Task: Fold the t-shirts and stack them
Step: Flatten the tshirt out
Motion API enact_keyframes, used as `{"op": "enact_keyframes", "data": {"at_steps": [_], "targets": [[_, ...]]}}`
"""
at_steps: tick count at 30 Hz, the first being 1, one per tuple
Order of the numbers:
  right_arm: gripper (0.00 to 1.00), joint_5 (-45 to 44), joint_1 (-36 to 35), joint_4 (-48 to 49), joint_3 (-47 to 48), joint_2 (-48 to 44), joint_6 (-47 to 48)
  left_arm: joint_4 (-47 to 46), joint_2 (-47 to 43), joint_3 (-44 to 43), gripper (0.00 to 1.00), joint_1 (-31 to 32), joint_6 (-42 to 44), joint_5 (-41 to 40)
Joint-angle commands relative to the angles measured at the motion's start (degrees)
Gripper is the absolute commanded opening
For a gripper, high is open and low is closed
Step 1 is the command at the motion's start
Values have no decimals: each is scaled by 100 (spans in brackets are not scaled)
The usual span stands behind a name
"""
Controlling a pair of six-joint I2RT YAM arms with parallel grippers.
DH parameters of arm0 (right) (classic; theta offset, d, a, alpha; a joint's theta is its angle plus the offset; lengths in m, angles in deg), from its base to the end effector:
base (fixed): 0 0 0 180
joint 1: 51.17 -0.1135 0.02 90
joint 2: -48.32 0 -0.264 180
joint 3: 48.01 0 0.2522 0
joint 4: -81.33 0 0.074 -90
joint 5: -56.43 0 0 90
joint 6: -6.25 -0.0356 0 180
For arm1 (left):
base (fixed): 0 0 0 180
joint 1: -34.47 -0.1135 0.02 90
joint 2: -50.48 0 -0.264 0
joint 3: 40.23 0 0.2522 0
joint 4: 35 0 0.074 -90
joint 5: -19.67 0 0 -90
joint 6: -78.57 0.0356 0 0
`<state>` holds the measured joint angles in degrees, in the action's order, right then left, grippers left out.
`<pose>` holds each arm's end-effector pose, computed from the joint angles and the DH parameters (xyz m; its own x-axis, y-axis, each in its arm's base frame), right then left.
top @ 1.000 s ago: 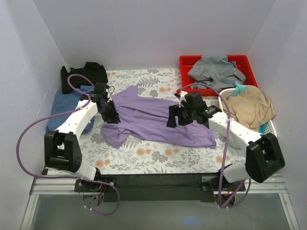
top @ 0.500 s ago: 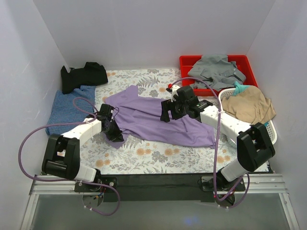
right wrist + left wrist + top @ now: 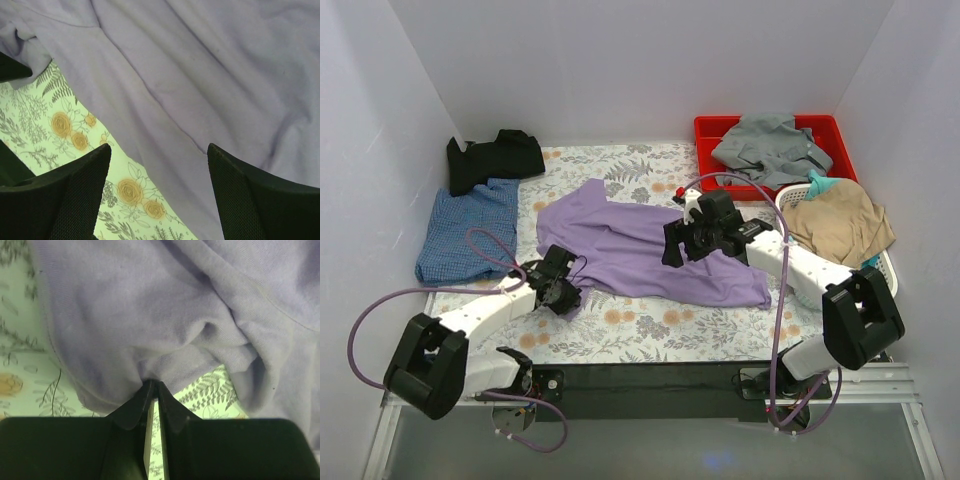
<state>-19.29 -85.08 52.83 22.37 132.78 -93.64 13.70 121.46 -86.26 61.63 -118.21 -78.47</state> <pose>0.2599 0.1853 0.2415 -0.6719 -0.2511 -0.6967 -0.5847 0.7573 0.2909 0.1744 -0.0838 0.1519 -0.1522 -0.9871 -0.0488 -0.9376 0.1598 -0.3087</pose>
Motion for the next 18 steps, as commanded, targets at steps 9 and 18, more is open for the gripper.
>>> {"op": "enact_keyframes", "data": {"at_steps": [9,18], "targets": [[84,136,-10,-134,-538,-773,57,1805,-1017,829,1,1439,-2153,59],[84,-329,7,-222,-644,-1029,22,3315,618,-838,2,2276,-2207,-678]]}}
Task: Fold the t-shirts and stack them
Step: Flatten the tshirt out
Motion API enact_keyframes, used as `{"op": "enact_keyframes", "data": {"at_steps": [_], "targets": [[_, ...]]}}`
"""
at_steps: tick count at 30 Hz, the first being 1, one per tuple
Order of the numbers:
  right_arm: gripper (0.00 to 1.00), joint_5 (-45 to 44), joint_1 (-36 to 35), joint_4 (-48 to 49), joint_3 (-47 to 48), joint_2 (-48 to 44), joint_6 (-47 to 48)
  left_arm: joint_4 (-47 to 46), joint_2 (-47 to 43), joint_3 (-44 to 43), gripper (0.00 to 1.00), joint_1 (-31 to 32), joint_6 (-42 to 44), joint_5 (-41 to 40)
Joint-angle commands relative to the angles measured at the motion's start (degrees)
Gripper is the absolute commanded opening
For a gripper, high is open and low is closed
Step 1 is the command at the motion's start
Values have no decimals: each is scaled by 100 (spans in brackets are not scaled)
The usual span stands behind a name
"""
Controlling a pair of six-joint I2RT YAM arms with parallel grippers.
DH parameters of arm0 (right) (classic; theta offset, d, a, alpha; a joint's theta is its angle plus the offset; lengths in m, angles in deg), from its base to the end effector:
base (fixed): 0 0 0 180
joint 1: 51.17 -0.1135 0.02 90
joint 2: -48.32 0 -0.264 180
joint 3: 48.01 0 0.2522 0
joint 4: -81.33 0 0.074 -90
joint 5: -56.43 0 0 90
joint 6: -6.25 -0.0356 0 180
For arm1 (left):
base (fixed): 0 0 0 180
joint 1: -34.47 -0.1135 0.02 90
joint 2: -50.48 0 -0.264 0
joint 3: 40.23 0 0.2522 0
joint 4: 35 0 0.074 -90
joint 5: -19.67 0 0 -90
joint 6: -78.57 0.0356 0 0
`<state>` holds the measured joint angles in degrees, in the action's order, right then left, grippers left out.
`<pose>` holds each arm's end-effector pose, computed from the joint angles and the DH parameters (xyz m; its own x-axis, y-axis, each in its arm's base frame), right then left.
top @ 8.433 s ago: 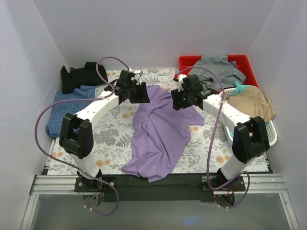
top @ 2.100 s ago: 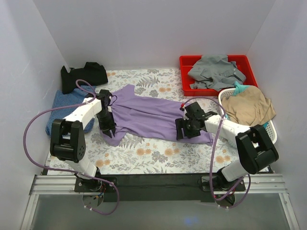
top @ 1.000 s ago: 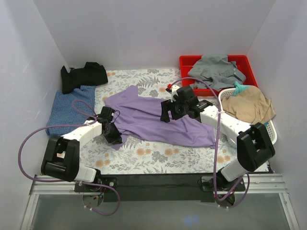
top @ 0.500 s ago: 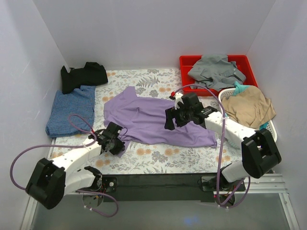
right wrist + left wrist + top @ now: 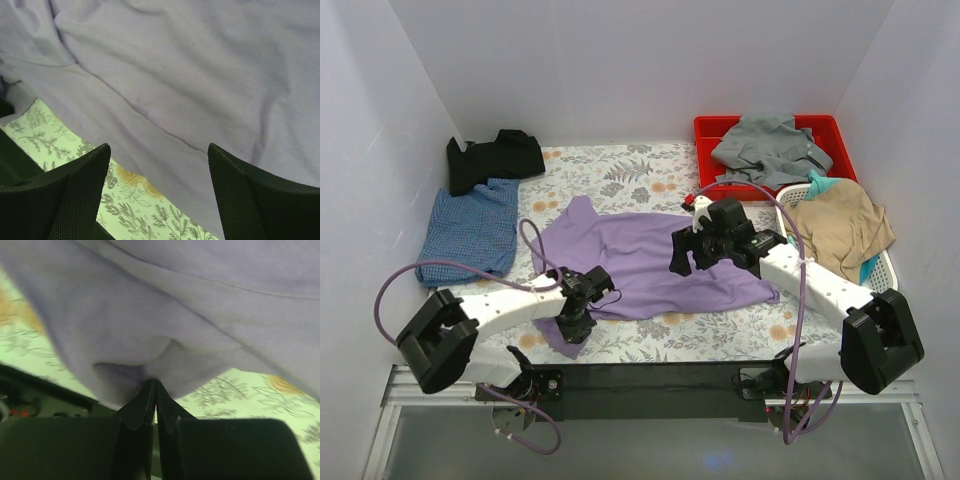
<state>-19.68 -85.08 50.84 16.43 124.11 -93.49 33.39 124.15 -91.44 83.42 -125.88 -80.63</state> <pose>0.2304 0.1652 0.2474 -0.6624 -0.2474 -0.7072 -0.5864 0.7587 0.2839 0.1212 -0.1295 0.1615 -0.4052 -0.8985 -0.1689 -0.9056 0.4198 -0.0605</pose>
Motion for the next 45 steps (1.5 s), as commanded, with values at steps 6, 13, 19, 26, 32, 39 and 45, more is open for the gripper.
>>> {"op": "enact_keyframes", "data": {"at_steps": [6,13,19,26,32,39,45], "targets": [[85,-1202,262,-14,407,321,-89,1938,544,-1675,11,28,-940,-1456],[85,-1126,1184,-120,558,1052,-380,1095,60,-1327,17,-527,28,-1246],[85,-765,1563,3,750,1754,-292,110,112,-1475,17,-544,643,-1368],[79,-605,1493,-77,1429,2241,-292,-1252,1131,-2818,21,-2071,2777,-843],[84,-1037,1563,-5,1558,1509,-134,-1956,2210,-4488,45,-3408,4245,-246],[84,-1363,1853,-243,1709,1772,-116,-2036,4242,-5860,47,-4112,5257,564],[84,-1363,2090,-278,1656,1905,-81,-2272,4990,-5835,47,-4367,5486,1250]]}}
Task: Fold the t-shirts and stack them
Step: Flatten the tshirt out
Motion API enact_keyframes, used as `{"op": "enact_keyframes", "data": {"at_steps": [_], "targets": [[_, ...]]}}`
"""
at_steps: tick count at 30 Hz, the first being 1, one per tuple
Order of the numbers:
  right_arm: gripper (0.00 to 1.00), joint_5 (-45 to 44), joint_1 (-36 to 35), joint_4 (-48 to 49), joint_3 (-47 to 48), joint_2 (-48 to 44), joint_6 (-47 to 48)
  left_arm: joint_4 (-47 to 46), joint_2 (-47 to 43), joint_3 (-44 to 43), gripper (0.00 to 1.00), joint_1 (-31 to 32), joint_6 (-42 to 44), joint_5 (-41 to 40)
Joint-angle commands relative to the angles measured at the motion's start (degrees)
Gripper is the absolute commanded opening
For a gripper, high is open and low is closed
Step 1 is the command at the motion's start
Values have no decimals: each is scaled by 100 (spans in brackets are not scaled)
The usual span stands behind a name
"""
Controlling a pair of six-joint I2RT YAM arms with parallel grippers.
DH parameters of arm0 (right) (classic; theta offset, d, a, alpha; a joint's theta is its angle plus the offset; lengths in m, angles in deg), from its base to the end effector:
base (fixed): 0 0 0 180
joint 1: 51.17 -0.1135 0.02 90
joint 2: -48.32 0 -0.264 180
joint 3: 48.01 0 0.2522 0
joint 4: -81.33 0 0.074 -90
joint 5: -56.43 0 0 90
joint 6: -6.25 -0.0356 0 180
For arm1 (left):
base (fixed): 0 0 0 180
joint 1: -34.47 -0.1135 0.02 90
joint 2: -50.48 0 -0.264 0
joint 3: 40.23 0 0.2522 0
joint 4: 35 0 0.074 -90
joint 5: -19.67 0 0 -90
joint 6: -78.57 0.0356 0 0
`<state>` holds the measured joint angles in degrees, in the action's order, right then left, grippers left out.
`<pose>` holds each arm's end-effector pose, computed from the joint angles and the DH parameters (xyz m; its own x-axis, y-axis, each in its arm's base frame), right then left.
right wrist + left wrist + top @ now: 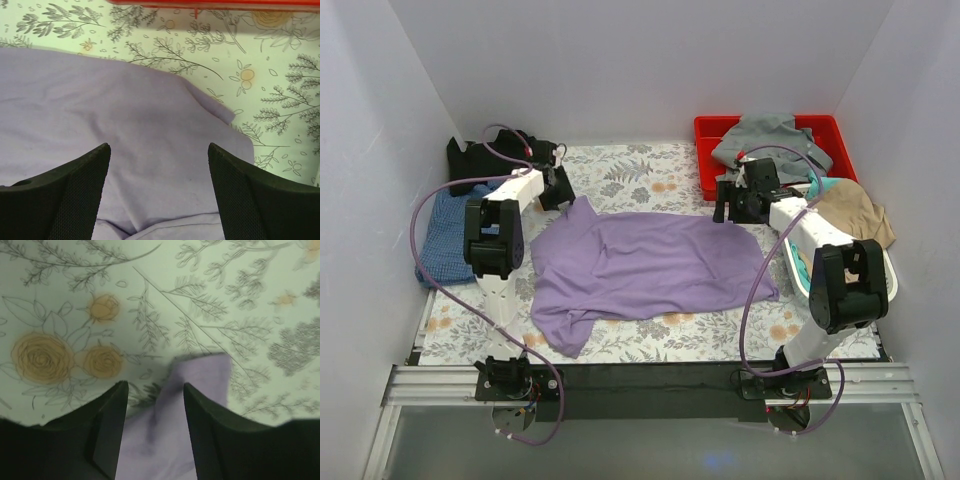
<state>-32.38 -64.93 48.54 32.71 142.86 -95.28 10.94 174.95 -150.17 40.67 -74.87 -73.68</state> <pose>0.3505 0.0866 0.2368 -0.7419 0.0241 -0.6701 -0.1055 0.9827 0.1521 0.4650 -0.0484 0.1726 -0.4576 -0.8485 -0.2659 -0.7383 0.5292 -0.4181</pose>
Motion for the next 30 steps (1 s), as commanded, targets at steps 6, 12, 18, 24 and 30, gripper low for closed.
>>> {"op": "enact_keyframes", "data": {"at_steps": [6,12,18,24,30], "targets": [[84,-284,312,-101,-78,56,107,-28,-71,372,47,-242,543,941],[84,-356,488,-145,-157,205,72,279,-273,925,47,-242,754,1609],[84,442,638,-136,-43,714,133,306,-405,1435,44,-242,860,2189],[82,970,655,30,124,1145,212,43,-528,1725,4,-242,868,2488],[59,1356,655,215,177,1234,327,52,-379,1611,0,-251,834,2673]]}}
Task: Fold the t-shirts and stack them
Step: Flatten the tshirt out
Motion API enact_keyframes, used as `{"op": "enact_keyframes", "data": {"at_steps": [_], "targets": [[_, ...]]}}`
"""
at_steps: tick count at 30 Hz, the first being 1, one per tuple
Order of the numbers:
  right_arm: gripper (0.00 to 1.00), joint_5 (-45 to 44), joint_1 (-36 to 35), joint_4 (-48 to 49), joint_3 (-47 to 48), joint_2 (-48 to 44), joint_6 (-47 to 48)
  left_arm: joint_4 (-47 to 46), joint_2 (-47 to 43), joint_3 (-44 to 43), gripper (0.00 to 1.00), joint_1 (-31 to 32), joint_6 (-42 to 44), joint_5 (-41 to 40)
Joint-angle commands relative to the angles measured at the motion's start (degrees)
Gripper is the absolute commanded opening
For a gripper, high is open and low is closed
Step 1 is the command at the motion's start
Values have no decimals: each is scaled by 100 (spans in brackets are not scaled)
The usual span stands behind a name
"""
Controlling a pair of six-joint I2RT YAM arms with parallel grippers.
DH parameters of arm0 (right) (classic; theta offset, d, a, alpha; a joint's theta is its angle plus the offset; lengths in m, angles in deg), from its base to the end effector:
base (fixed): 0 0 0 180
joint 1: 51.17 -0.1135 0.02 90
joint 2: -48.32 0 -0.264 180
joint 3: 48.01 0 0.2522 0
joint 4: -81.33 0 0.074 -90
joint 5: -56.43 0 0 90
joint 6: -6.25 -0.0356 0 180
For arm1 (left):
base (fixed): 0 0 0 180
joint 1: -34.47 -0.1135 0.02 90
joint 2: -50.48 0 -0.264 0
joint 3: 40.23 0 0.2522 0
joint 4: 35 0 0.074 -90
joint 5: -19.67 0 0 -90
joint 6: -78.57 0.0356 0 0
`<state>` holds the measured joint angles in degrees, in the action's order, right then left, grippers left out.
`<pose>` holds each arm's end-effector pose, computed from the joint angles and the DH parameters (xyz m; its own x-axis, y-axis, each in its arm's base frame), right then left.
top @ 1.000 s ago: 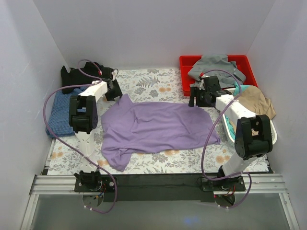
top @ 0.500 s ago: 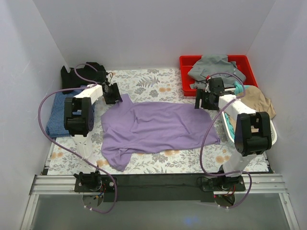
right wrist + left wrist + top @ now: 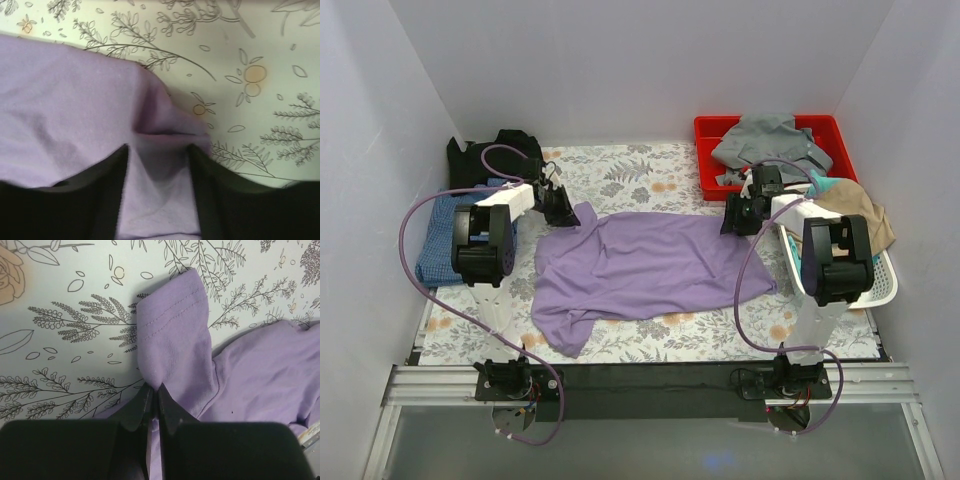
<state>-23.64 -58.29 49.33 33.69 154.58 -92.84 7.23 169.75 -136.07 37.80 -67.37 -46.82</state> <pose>0.3797 0.0536 0.1711 -0.8518 0.0504 -0.5214 -0.0829 0.9699 0.2292 0.4229 -0.0388 0.1463 -0.6895 -0.7208 0.0703 -0.6318 0.5512 -0.5450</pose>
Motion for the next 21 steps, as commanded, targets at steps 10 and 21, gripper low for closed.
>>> {"op": "enact_keyframes", "data": {"at_steps": [10,21], "targets": [[1,957,-97,-47,-939,-2044,266,458,-1509,-106,0,-324,-224,-917],[23,1468,-1107,-1515,-2574,-3752,-1014,1223,-3092,1664,0,-492,-733,-84]]}}
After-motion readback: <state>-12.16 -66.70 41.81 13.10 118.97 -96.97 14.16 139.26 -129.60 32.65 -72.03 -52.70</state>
